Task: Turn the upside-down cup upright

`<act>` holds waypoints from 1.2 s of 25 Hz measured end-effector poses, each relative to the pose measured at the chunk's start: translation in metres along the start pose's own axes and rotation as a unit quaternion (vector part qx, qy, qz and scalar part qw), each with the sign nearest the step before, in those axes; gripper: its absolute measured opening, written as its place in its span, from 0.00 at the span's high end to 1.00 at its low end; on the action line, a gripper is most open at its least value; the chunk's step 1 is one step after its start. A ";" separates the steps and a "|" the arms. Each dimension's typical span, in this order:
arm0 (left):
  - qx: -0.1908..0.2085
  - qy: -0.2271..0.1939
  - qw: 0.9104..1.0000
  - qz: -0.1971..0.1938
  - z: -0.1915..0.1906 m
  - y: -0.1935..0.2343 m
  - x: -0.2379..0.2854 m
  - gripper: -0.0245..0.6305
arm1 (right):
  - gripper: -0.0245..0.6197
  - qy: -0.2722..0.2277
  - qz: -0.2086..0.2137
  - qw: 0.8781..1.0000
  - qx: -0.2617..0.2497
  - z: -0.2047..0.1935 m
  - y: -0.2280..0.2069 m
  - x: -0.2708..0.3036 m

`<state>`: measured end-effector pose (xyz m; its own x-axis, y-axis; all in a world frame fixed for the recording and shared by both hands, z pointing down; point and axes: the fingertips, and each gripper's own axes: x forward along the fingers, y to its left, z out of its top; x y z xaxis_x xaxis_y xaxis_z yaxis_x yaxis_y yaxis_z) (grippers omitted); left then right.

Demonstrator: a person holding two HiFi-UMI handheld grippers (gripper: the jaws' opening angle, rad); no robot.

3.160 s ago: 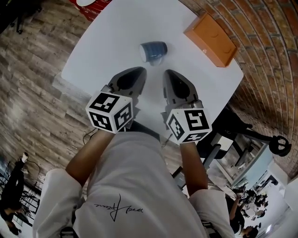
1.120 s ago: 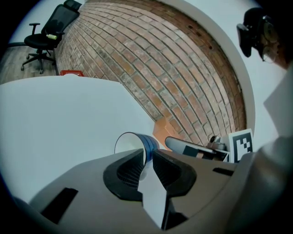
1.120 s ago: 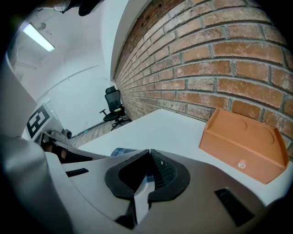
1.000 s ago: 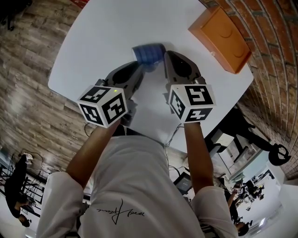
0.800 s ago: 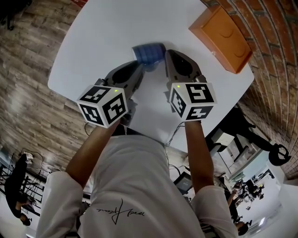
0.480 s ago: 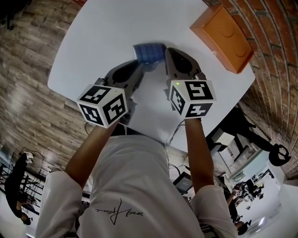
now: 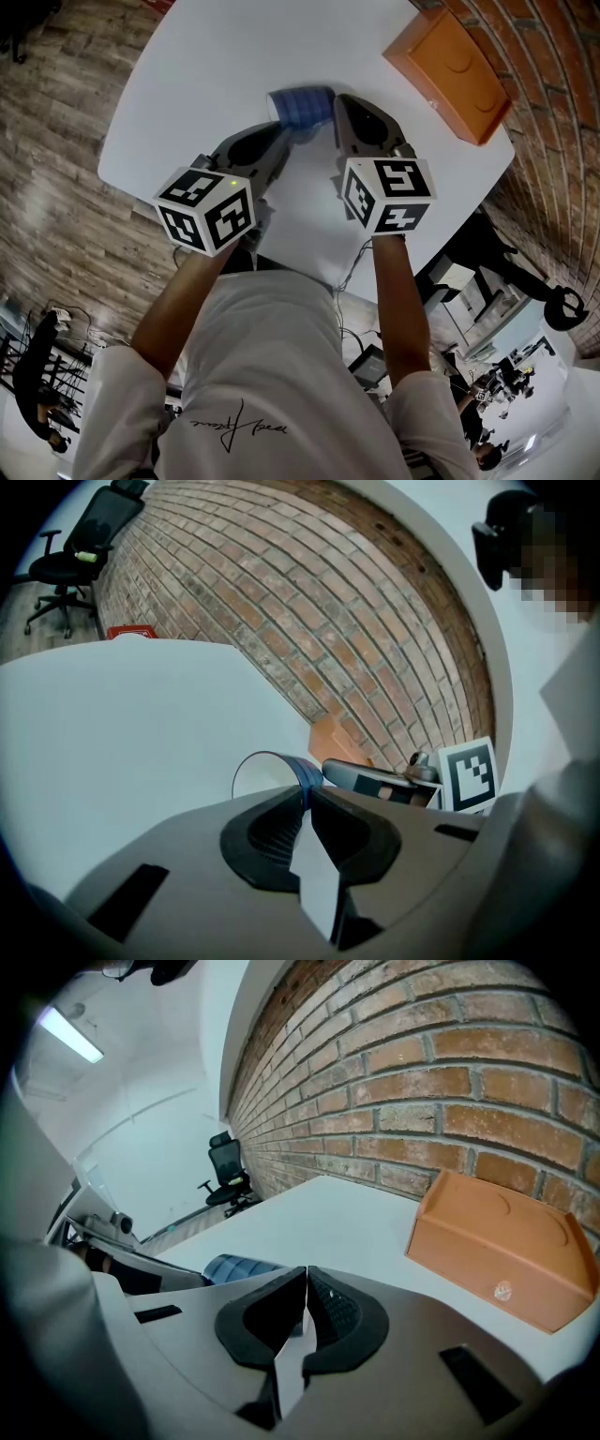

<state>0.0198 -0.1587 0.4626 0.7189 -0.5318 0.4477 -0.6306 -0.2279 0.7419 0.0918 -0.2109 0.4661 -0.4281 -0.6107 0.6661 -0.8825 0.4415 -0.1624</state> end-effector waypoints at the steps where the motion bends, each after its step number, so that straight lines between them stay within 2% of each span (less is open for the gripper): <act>1: 0.002 0.001 1.000 -0.001 0.000 -0.001 0.000 0.91 | 0.93 0.000 -0.001 1.000 0.001 0.000 0.000 0.000; 21: 0.011 0.028 1.000 -0.009 0.000 0.003 -0.014 0.92 | 0.93 0.005 -0.002 1.000 0.018 -0.007 0.015 0.001; 30: 0.029 0.040 0.999 -0.006 0.003 0.005 -0.019 0.92 | 0.93 0.002 0.001 1.000 0.028 -0.011 0.020 0.004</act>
<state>0.0023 -0.1521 0.4564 0.7461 -0.4620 0.4795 -0.6362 -0.2825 0.7179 0.0744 -0.1971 0.4735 -0.4294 -0.6072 0.6685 -0.8910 0.4059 -0.2036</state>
